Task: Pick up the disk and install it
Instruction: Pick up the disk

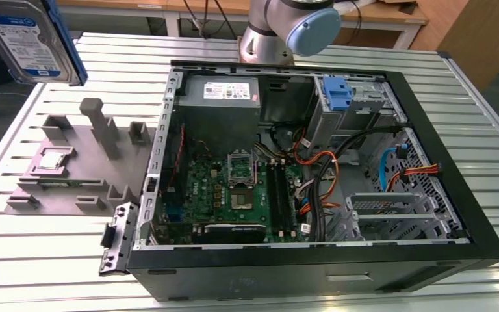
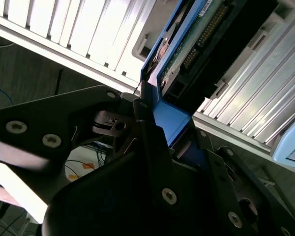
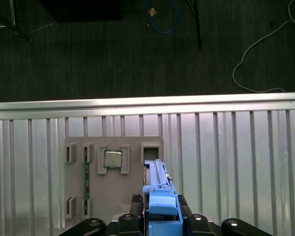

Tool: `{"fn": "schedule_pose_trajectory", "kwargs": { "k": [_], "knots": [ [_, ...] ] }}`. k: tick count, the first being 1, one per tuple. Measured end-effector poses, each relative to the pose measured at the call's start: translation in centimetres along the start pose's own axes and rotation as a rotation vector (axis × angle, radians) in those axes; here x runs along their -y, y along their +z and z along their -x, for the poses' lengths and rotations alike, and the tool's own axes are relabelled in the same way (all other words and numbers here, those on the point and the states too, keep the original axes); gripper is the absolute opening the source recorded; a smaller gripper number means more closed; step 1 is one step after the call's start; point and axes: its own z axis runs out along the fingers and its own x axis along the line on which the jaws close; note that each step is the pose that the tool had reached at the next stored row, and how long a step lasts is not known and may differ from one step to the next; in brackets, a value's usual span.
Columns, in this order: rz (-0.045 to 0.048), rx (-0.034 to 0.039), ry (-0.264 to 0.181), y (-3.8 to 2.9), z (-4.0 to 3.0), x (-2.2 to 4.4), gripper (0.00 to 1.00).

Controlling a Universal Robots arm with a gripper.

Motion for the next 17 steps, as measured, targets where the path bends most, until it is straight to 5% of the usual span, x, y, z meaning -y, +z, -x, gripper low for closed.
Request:
{"fn": "schedule_pose_trajectory", "kwargs": {
  "k": [17],
  "knots": [
    [0.0, 0.0, 0.0, -2.57, 0.05, -0.02, 0.37]
  ]
}}
